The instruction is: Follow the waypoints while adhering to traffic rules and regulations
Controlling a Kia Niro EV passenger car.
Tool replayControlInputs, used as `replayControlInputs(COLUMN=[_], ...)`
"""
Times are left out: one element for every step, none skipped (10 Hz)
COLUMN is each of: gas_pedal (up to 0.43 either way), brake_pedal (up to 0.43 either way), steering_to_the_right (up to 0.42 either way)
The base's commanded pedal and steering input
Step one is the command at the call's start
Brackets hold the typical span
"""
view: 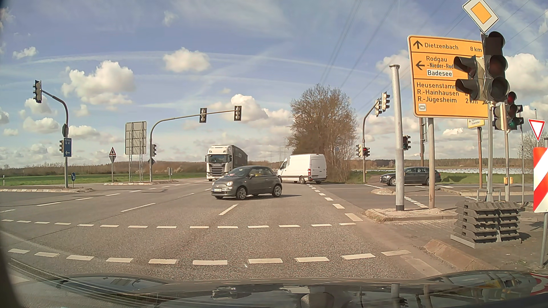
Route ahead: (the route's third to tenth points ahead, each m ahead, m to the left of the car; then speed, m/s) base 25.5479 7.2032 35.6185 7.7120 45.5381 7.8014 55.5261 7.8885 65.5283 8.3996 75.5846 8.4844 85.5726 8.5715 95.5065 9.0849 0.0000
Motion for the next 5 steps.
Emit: replayControlInputs(gas_pedal=[0.000, 0.000, 0.000, 0.000, 0.000], brake_pedal=[0.323, 0.323, 0.323, 0.323, 0.323], steering_to_the_right=[-0.004, -0.004, -0.004, -0.004, -0.004])
